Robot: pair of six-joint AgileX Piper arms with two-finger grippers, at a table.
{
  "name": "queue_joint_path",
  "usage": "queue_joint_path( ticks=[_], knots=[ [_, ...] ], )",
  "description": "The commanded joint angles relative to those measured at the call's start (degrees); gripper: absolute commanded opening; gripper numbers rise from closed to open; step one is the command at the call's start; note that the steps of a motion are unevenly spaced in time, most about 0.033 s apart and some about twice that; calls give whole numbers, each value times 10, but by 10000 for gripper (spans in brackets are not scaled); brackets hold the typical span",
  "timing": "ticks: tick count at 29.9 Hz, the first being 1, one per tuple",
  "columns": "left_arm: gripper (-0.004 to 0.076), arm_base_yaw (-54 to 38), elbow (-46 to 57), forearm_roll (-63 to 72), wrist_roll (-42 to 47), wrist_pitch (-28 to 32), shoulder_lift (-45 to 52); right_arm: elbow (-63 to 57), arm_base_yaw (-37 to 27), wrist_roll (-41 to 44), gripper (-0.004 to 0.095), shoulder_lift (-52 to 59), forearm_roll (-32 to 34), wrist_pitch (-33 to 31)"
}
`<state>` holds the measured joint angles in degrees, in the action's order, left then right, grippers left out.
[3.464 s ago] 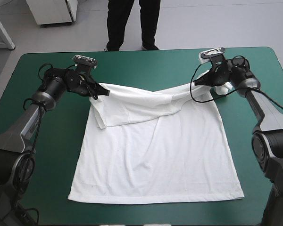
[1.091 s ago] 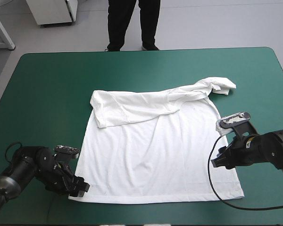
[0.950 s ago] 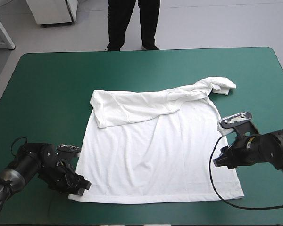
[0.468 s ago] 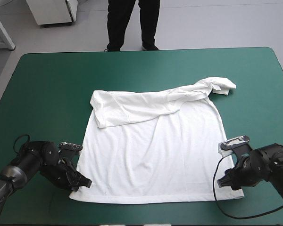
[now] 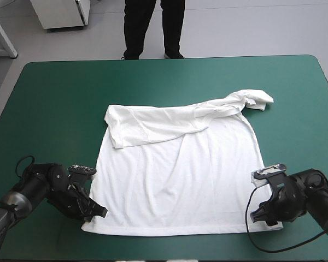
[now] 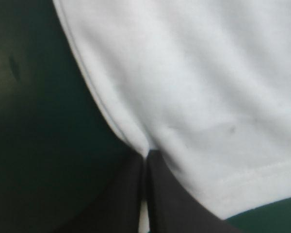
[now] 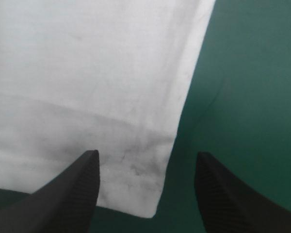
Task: Fold the cloth
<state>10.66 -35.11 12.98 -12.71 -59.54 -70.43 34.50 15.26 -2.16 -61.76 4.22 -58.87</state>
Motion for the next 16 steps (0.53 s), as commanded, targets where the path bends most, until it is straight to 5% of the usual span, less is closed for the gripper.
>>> queue_joint_path(
  ticks=[1,9,16],
  knots=[
    [-9,0,-6,19,0,-10,5,-18,2,5,538,5,-6,8],
    [-9,0,-6,19,0,-9,5,-66,2,-1,480,7,-35,29],
    [-9,0,-7,36,-10,3,5,-66,2,-23,-13,7,-51,29]
  ],
)
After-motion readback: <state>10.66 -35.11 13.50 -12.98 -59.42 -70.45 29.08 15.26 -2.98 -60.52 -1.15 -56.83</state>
